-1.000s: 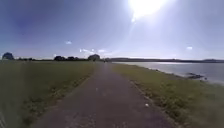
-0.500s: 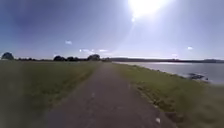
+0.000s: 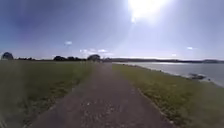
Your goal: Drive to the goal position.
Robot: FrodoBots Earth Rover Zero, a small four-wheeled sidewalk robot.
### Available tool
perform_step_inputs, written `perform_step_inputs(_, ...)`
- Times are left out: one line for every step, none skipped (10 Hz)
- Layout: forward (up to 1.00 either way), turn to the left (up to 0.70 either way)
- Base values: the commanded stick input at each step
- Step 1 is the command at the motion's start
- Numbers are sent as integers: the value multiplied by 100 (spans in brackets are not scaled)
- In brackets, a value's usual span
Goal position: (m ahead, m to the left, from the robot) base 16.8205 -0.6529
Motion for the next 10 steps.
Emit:
perform_step_inputs(70,0)
perform_step_inputs(70,0)
perform_step_inputs(70,0)
perform_step_inputs(70,0)
perform_step_inputs(70,0)
perform_step_inputs(70,0)
perform_step_inputs(70,0)
perform_step_inputs(70,0)
perform_step_inputs(70,0)
perform_step_inputs(70,0)
